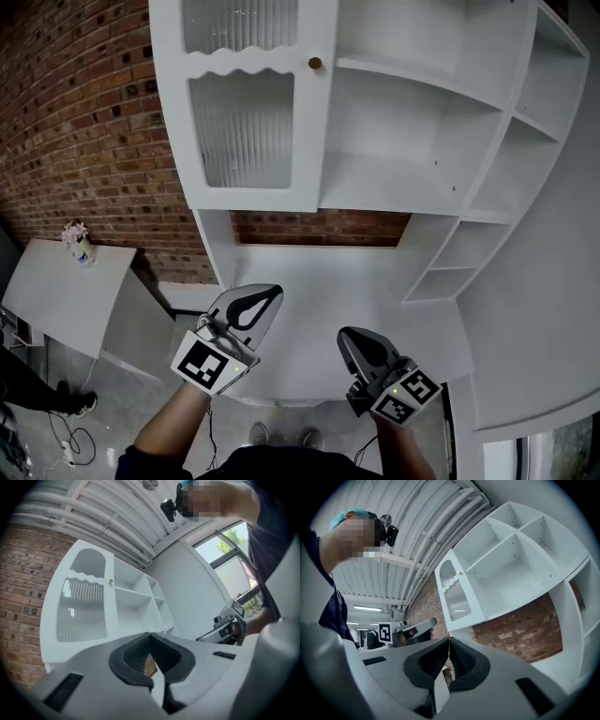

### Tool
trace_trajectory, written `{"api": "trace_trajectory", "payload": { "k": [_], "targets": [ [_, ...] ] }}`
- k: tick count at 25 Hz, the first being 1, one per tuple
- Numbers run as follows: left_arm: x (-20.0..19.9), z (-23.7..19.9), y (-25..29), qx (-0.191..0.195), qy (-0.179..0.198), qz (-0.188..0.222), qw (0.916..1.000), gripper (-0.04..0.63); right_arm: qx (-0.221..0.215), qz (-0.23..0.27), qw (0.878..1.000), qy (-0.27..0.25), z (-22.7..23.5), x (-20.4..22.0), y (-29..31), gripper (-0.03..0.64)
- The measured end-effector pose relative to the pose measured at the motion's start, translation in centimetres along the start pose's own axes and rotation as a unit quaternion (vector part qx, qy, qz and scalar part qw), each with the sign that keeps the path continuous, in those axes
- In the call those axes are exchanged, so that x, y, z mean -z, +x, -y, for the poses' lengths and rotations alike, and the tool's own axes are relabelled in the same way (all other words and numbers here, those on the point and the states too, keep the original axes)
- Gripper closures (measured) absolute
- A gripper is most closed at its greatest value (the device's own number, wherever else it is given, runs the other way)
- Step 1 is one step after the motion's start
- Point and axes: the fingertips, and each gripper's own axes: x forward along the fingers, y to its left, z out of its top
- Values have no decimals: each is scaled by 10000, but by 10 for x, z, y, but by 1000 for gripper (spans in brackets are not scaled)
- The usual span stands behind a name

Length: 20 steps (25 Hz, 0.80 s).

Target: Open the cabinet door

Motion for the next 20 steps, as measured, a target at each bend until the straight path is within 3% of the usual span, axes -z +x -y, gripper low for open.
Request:
{"api": "trace_trajectory", "payload": {
  "k": [9, 20],
  "targets": [
    [-64, -42, 27, 162, 994, 416, 9941, 586, 42, 455, 9958, -798, -14, -64, 29, 591],
    [-130, -90, 86, -89, 2290, 586, 9716, 584, -74, 872, 9901, -1099, -12, -112, 43, 591]
  ]
}}
